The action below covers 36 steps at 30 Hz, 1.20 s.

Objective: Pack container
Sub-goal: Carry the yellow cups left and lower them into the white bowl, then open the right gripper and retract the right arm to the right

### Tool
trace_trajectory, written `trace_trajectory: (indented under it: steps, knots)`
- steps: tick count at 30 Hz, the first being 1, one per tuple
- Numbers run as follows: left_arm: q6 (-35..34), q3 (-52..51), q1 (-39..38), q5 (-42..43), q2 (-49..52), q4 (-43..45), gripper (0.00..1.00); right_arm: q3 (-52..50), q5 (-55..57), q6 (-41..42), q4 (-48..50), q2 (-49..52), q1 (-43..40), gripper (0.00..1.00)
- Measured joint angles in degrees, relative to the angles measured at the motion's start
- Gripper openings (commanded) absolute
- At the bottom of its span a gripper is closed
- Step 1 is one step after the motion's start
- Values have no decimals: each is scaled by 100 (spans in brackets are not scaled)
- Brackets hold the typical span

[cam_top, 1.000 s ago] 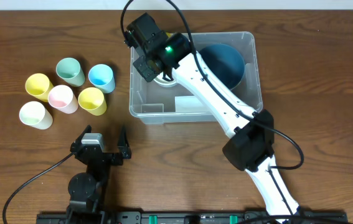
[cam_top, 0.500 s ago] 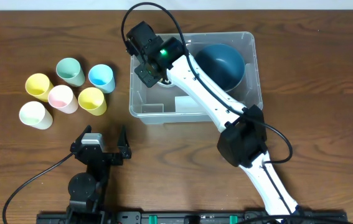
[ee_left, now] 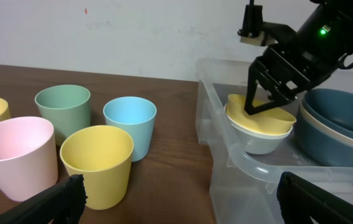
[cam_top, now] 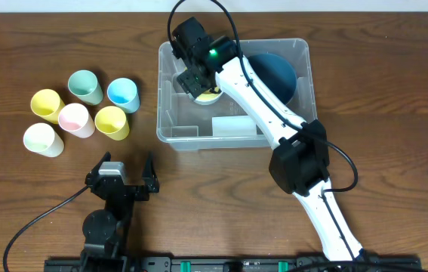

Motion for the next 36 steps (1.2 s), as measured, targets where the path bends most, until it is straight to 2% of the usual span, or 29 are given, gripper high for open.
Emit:
trace_trajectory:
  steps: [4, 8, 16, 19, 22, 30, 36]
  knots:
    - [0, 0, 0, 0, 0, 0, 98, 87, -227, 0, -319, -50, 26, 73]
    - [0, 0, 0, 2, 0, 2, 98, 317, -330, 24, -708, -446, 74, 80]
    - [0, 0, 0, 0, 0, 0, 98, 752, -103, 20, -1027, -2723, -214, 99]
    - [0, 0, 0, 0, 0, 0, 98, 887, 144, 44, -1255, -3421, -769, 99]
    - [0, 0, 0, 0, 0, 0, 98, 935, 297, 212, -1388, -3665, -1622, 99]
    - [0, 0, 0, 0, 0, 0, 98, 691, 415, 1517, -1930, -2977, -3947, 99]
    - [0, 0, 0, 0, 0, 0, 98, 656, 428, 2221, -2437, -2693, -4959, 99]
